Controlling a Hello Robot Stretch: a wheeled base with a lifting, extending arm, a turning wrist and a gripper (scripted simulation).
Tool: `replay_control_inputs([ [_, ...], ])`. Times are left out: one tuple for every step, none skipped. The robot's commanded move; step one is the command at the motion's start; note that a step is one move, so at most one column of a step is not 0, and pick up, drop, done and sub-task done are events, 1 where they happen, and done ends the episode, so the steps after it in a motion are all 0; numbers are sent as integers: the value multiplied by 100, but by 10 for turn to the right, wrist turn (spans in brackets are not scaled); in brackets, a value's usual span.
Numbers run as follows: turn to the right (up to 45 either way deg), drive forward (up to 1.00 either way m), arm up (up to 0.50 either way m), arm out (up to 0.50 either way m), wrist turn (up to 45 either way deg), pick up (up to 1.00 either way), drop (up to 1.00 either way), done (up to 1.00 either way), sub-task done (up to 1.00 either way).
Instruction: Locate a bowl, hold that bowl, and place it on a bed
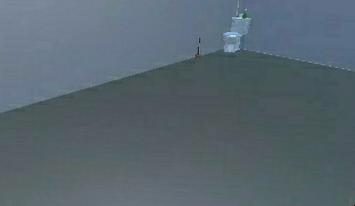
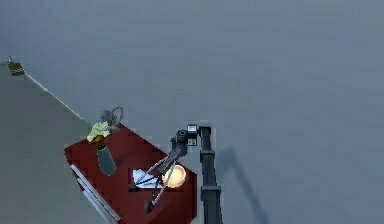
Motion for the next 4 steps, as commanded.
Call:
replay_control_inputs([
  [0, 0, 0, 0, 450, 0, 0, 0, 0],
  [0, 0, 0, 0, 450, 0, 0, 0, 0],
  [0, 0, 0, 0, 240, 0, 0, 0, 0],
  [0, 0, -30, 0, 0, 0, 0, 0, 0],
])
